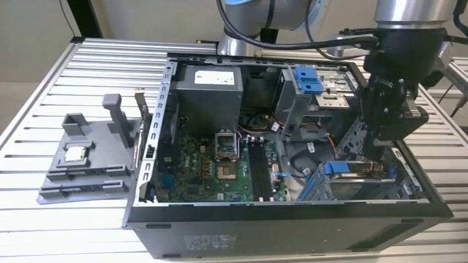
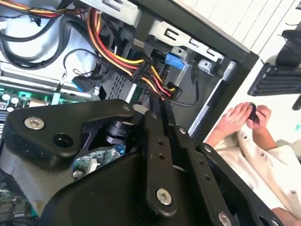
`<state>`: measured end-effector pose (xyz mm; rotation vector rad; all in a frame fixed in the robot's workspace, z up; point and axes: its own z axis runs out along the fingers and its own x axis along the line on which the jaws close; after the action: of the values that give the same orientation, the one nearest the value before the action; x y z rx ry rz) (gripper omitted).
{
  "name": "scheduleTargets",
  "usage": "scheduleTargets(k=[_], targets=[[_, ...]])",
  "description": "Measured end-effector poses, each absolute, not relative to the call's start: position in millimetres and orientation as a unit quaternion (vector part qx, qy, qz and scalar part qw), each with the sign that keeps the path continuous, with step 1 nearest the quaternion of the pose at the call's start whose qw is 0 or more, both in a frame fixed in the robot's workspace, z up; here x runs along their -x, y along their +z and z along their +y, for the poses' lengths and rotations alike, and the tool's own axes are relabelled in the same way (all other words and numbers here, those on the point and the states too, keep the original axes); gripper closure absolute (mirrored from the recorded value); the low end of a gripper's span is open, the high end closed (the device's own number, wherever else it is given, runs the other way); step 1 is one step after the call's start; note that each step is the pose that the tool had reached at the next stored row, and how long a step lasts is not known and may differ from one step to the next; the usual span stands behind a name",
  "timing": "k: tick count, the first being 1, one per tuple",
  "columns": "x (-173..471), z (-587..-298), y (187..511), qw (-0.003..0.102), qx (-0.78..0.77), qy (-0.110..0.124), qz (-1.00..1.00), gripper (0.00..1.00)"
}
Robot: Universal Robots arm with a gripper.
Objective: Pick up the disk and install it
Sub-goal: 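Insert the first disk wire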
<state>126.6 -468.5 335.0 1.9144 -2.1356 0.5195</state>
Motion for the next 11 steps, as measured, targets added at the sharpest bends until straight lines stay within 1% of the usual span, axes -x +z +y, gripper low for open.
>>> scheduleTargets(k=[8, 9, 11], targets=[[-125.5, -487.4, 341.7, 0.102, -0.655, 0.163, -0.731, 0.00], [-124.5, -489.7, 341.7, 0.101, -0.655, 0.161, -0.731, 1.00], [-122.4, -490.7, 341.7, 0.100, -0.655, 0.161, -0.732, 1.00]])
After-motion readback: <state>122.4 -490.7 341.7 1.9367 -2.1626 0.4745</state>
